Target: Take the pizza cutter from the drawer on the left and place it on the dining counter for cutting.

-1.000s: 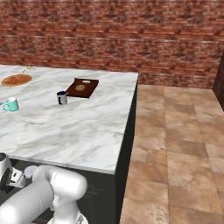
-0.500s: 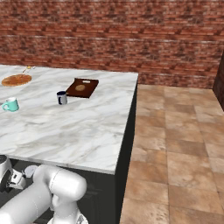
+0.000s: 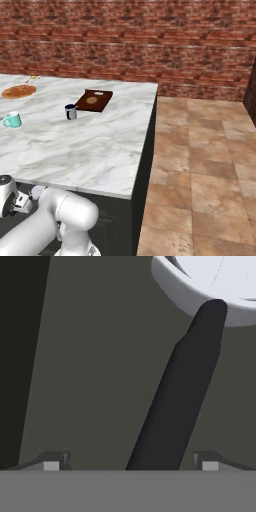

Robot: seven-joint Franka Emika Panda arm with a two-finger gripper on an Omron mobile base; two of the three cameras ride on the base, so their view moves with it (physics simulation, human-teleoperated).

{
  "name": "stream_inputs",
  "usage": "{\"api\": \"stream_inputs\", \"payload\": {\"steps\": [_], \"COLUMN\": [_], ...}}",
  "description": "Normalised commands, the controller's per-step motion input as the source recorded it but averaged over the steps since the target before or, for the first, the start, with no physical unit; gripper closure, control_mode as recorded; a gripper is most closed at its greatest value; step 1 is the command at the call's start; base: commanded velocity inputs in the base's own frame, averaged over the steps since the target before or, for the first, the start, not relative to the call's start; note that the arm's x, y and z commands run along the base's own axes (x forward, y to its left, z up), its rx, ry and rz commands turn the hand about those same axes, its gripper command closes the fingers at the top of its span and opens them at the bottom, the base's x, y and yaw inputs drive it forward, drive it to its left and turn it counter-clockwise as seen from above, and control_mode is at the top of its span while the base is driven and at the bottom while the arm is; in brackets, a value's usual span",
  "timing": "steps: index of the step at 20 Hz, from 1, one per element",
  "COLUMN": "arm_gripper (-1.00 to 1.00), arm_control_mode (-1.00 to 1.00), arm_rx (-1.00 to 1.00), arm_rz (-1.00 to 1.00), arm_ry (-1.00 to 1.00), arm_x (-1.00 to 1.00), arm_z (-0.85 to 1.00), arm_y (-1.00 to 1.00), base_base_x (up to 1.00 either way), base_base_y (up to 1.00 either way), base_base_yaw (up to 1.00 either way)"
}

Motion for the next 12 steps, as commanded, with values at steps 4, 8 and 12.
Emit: {"api": "stream_inputs", "payload": {"steps": [4, 8, 12], "arm_gripper": [1.0, 1.0, 1.0], "arm_control_mode": [-1.0, -1.0, -1.0], "arm_rx": [0.0, 0.0, 0.0], "arm_rz": [0.0, 0.0, 0.0], "arm_ry": [0.0, 0.0, 0.0], "arm_x": [-0.14, -0.35, -0.45], "arm_z": [-0.4, -0.45, -0.52], "arm_y": [0.18, 0.21, 0.3], "base_base_x": [0.0, 0.0, 0.0], "base_base_y": [0.0, 0.0, 0.0], "base_base_yaw": [0.0, 0.0, 0.0]}}
